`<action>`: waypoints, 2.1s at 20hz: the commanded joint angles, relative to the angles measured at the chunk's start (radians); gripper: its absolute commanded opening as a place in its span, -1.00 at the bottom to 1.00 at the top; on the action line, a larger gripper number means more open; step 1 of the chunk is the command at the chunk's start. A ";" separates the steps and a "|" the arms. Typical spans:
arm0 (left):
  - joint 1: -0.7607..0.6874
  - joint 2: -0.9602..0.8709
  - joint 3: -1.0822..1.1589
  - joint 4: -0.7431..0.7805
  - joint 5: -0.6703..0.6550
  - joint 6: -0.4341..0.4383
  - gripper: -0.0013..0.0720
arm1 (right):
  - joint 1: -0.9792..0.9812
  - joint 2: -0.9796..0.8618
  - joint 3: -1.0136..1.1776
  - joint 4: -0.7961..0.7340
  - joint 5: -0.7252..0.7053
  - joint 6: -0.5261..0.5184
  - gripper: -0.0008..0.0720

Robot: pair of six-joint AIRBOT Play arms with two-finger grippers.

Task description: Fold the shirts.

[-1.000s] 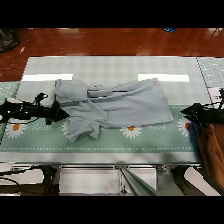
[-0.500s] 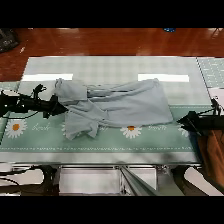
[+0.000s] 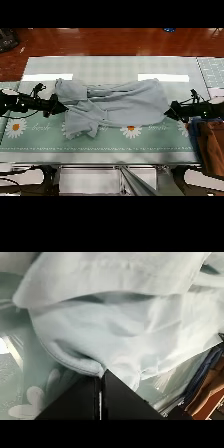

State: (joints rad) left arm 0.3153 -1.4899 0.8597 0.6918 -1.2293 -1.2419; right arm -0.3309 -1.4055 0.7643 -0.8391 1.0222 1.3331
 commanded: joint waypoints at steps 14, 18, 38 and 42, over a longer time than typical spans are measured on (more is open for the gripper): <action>0.023 0.450 0.845 -0.037 0.098 -0.089 -0.92 | 0.132 0.140 1.332 -0.221 0.266 0.111 -0.92; 0.023 0.603 0.988 0.170 0.093 -0.154 -0.92 | 0.134 0.344 1.331 -0.319 0.323 0.111 -0.92; -0.023 0.860 0.745 0.669 -0.211 -0.338 -0.92 | 0.134 0.735 0.742 -0.388 0.473 0.140 -0.92; -0.023 0.701 0.475 0.608 -0.145 -0.299 -0.92 | 0.134 0.600 0.638 -0.362 0.391 0.080 -0.92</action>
State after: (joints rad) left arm 0.2932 -0.6937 1.4963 1.3552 -1.4147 -1.5604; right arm -0.1974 -0.7303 1.4803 -1.2339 1.4742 1.4582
